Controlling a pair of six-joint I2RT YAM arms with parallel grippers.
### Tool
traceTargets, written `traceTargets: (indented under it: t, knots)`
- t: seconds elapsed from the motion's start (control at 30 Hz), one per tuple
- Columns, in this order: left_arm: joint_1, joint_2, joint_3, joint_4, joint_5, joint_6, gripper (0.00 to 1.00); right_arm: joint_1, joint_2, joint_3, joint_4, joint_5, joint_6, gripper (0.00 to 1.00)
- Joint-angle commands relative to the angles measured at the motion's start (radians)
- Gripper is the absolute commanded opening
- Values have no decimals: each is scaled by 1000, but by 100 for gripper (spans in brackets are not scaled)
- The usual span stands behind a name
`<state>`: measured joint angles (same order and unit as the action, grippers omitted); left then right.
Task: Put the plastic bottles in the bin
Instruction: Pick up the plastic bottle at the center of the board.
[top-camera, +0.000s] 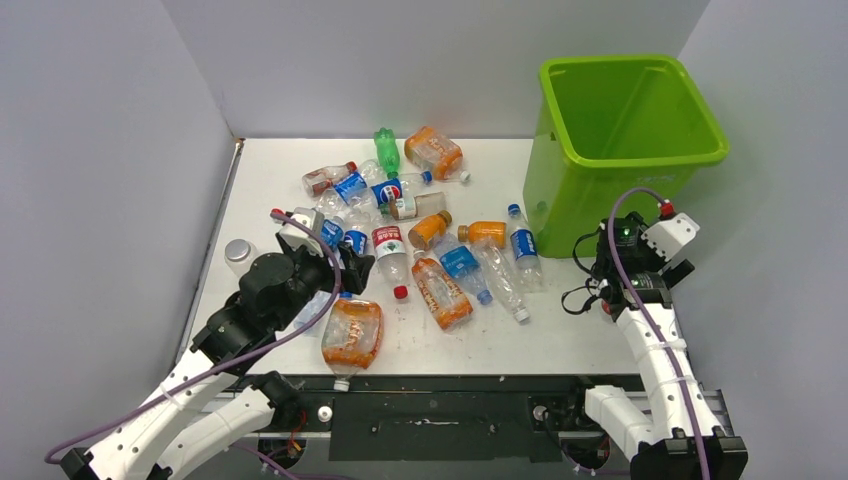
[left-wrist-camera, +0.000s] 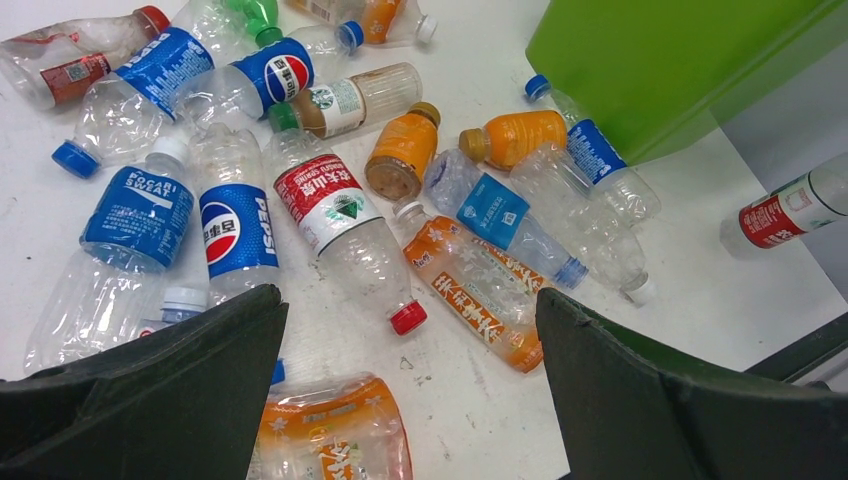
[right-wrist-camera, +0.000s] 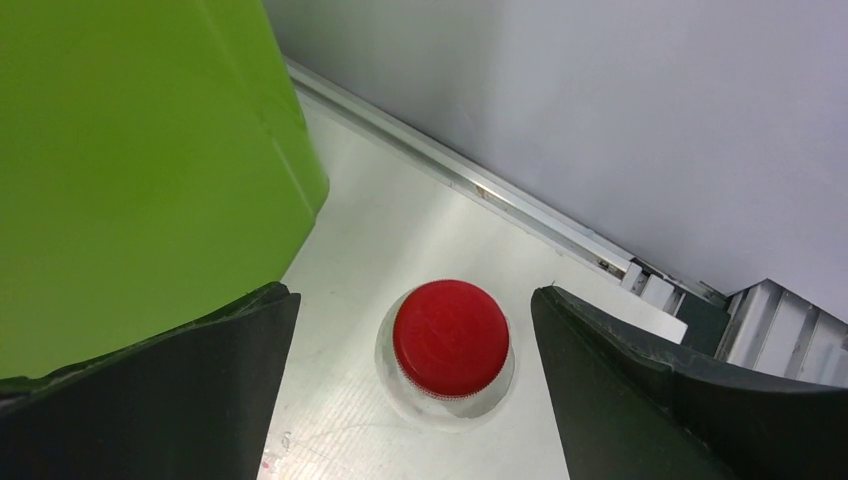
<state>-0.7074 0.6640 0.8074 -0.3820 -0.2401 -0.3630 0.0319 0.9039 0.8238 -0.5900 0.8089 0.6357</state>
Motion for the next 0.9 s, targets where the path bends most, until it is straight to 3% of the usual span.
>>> traceTargets:
  t: [0.0, 0.37, 0.7, 0.87]
  knots:
    - [5, -20, 30, 35, 20, -11, 96, -13, -18, -37, 57, -15, -22, 92]
    - [6, -46, 24, 40, 13, -11, 96, -23, -9, -51, 82, -33, -53, 97]
    - [5, -46, 20, 48, 21, -13, 96, -26, 8, -54, 101, -35, -68, 65]
    - [3, -57, 19, 54, 31, -13, 96, -25, 5, -55, 94, -46, -67, 57]
